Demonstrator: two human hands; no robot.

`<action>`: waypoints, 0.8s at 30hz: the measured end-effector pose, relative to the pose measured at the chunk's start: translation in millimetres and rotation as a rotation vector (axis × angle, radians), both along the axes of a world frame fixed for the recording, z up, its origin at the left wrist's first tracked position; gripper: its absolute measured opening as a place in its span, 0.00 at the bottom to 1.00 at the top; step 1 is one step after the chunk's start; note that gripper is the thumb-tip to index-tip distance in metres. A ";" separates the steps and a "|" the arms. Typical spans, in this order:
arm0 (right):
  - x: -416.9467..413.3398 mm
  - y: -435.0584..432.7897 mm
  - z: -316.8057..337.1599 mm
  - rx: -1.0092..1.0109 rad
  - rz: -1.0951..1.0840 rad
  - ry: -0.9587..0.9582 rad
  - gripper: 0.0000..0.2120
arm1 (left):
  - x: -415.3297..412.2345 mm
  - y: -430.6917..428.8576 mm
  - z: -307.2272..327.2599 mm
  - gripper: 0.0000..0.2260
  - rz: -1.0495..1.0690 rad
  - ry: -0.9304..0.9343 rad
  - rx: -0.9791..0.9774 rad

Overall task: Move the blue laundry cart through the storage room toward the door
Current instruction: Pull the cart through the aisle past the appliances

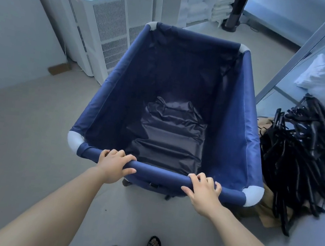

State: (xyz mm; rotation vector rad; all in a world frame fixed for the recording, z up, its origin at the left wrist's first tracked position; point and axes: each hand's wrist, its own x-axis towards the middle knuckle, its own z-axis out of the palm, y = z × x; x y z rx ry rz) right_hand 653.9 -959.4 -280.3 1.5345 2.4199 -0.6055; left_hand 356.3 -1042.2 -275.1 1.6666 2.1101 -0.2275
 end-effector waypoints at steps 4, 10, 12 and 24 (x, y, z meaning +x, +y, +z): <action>1.1 35.5 1.1 0.019 0.019 -0.023 0.18 | 3.5 29.9 -4.1 0.18 0.019 0.000 0.013; -1.6 82.6 -1.5 0.035 0.019 -0.046 0.20 | -9.0 71.4 -2.2 0.19 -0.030 -0.072 0.035; -4.9 93.0 -1.9 0.058 -0.001 -0.070 0.21 | -20.6 81.2 -0.1 0.19 -0.074 -0.093 0.058; -169.0 65.7 7.7 0.134 -0.188 -0.029 0.25 | -139.7 103.8 16.3 0.21 -0.325 -0.054 0.058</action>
